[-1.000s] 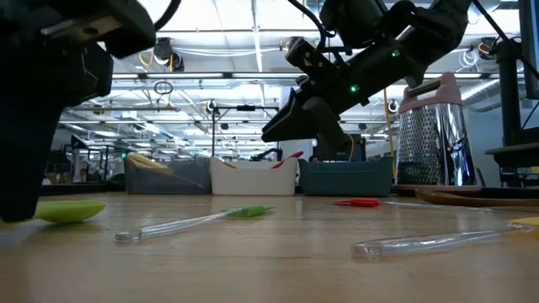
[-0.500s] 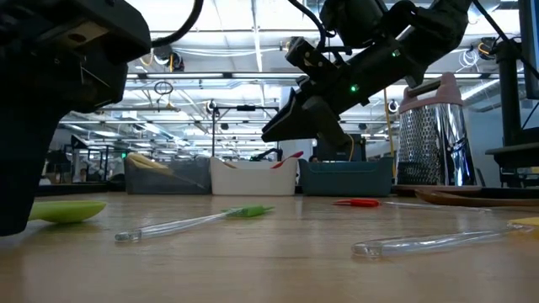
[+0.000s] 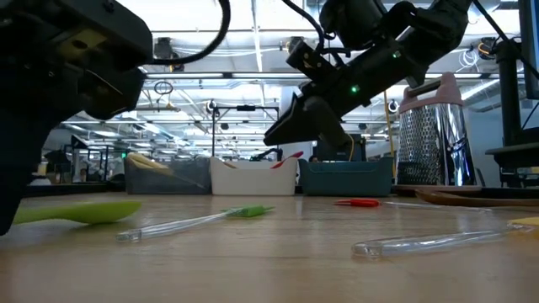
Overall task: Pick & Place Kitchen Items
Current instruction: Put the green serving spoon into the white bin
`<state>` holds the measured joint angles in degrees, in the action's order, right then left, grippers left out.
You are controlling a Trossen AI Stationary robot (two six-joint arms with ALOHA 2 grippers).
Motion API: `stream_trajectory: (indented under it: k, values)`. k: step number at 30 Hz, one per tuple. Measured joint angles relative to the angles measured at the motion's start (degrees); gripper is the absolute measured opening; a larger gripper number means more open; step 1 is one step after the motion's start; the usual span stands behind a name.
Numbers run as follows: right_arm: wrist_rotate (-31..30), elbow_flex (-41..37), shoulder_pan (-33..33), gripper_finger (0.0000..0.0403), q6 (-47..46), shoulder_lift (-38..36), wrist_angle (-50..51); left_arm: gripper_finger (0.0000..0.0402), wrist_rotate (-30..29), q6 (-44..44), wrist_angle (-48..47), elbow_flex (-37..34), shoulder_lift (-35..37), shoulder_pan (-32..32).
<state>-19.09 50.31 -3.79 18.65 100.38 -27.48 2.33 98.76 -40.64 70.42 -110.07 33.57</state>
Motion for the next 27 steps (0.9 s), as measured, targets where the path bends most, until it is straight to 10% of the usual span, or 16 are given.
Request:
stream_trajectory:
  k: [27]
  values:
    - [0.2, -6.7, -1.6, 0.0116, -20.7, 0.0, 1.2, 0.0019, -8.4, -33.1, -28.9, 0.0, 21.6, -19.3]
